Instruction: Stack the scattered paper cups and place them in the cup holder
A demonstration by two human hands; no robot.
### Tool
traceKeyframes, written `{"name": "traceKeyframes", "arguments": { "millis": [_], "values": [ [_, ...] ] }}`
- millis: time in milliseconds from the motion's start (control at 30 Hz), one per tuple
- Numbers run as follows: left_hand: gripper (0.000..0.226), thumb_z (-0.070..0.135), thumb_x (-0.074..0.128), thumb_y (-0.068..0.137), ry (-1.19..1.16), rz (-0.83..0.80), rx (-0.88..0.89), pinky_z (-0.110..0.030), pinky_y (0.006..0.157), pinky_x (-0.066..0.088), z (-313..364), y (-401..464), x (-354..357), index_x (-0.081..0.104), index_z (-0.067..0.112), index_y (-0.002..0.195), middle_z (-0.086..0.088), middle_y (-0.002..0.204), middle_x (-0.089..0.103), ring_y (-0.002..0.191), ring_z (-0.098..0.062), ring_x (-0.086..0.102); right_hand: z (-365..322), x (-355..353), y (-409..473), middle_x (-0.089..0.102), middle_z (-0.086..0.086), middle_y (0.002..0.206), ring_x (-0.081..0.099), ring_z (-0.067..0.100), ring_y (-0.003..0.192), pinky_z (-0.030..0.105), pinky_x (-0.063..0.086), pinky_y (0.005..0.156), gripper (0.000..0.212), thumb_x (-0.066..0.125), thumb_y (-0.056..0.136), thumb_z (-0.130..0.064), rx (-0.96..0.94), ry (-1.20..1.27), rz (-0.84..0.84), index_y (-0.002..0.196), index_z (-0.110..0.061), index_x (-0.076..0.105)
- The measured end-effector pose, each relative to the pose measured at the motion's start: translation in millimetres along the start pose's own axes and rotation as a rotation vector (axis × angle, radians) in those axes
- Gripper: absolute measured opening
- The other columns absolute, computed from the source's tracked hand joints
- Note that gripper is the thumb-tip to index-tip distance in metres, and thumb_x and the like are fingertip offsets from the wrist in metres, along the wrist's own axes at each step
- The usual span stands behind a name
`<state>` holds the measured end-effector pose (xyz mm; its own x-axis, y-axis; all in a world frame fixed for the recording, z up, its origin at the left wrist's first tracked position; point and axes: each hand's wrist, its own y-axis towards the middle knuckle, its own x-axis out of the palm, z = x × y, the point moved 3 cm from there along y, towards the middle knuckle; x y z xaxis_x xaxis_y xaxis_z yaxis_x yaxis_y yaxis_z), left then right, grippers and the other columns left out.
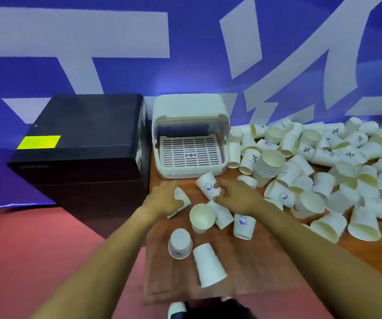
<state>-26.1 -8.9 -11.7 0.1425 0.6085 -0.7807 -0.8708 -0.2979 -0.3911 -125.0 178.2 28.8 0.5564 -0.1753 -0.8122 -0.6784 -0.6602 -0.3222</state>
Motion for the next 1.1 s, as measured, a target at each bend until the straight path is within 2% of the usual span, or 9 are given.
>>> {"name": "traceKeyframes", "arguments": {
  "millis": [100, 233, 400, 667, 767, 867, 967, 1100],
  "values": [
    [0.064, 0.034, 0.063, 0.083, 0.043, -0.042, -0.090, -0.047, 0.102, 0.039, -12, 10, 7, 0.035, 0.024, 0.140, -0.009, 0.140, 0.039, 0.128, -0.035, 0.037, 3, 27, 4, 0.046, 0.002, 0.137, 0.046, 0.021, 0.123, 0.035, 0.040, 0.098, 0.071, 0.065, 0.081, -0.053, -0.015, -0.131, -0.118, 0.141, -0.027, 0.038],
    [0.071, 0.043, 0.068, 0.079, -0.032, -0.042, -0.173, -0.045, 0.102, 0.038, -15, 24, 15, 0.033, 0.023, 0.138, -0.009, 0.139, 0.040, 0.128, -0.035, 0.036, 5, 55, 8, 0.034, -0.004, 0.148, 0.033, 0.022, 0.132, 0.041, 0.028, 0.105, 0.096, 0.071, 0.067, -0.061, -0.283, -0.418, -0.134, 0.146, -0.029, 0.028],
    [0.075, 0.051, 0.068, 0.077, 0.088, -0.009, -0.163, -0.041, 0.103, 0.034, -14, 38, 27, 0.035, 0.021, 0.136, -0.006, 0.137, 0.045, 0.127, -0.033, 0.041, 6, 70, 18, 0.030, -0.003, 0.151, 0.026, 0.022, 0.136, 0.043, 0.018, 0.109, 0.095, 0.070, 0.072, -0.053, -0.322, -0.553, -0.183, 0.149, -0.027, 0.021],
    [0.077, 0.047, 0.066, 0.080, 0.110, -0.002, -0.165, -0.037, 0.096, 0.039, -21, 46, 35, 0.026, 0.028, 0.143, 0.003, 0.138, 0.047, 0.125, -0.025, 0.046, 5, 71, 27, 0.034, -0.007, 0.148, 0.028, 0.020, 0.135, 0.040, 0.023, 0.108, 0.084, 0.066, 0.077, -0.048, -0.257, -0.418, -0.191, 0.148, -0.028, 0.025],
    [0.075, 0.046, 0.069, 0.077, 0.061, 0.008, -0.166, -0.038, 0.093, 0.043, -21, 44, 29, 0.032, 0.026, 0.138, 0.001, 0.135, 0.048, 0.122, -0.025, 0.047, 6, 59, 30, 0.037, -0.004, 0.147, 0.033, 0.022, 0.133, 0.040, 0.030, 0.108, 0.083, 0.067, 0.075, -0.049, -0.127, -0.204, -0.203, 0.146, -0.028, 0.029],
    [0.079, 0.043, 0.072, 0.073, -0.054, 0.018, -0.175, -0.042, 0.094, 0.046, -24, 38, 20, 0.030, 0.028, 0.139, -0.002, 0.132, 0.042, 0.121, -0.028, 0.048, 7, 43, 38, 0.048, -0.002, 0.133, 0.044, 0.022, 0.125, 0.041, 0.038, 0.102, 0.082, 0.071, 0.066, -0.055, -0.075, -0.040, -0.228, 0.138, -0.031, 0.040],
    [0.087, 0.034, 0.075, 0.073, -0.183, 0.046, -0.178, -0.042, 0.097, 0.045, -23, 32, 7, 0.026, 0.028, 0.144, -0.005, 0.131, 0.036, 0.119, -0.031, 0.049, 3, 13, 46, 0.048, -0.006, 0.129, 0.044, 0.015, 0.121, 0.033, 0.037, 0.100, 0.078, 0.075, 0.068, -0.051, -0.069, 0.063, -0.182, 0.135, -0.030, 0.043],
    [0.077, 0.027, 0.075, 0.075, -0.230, 0.143, -0.156, -0.036, 0.095, 0.042, -7, 34, -24, 0.033, 0.020, 0.139, -0.007, 0.124, 0.033, 0.111, -0.033, 0.052, -4, -34, 63, 0.049, -0.003, 0.125, 0.045, 0.016, 0.117, 0.030, 0.038, 0.094, 0.070, 0.077, 0.072, -0.041, -0.071, 0.032, -0.045, 0.132, -0.023, 0.046]
  ]
}}
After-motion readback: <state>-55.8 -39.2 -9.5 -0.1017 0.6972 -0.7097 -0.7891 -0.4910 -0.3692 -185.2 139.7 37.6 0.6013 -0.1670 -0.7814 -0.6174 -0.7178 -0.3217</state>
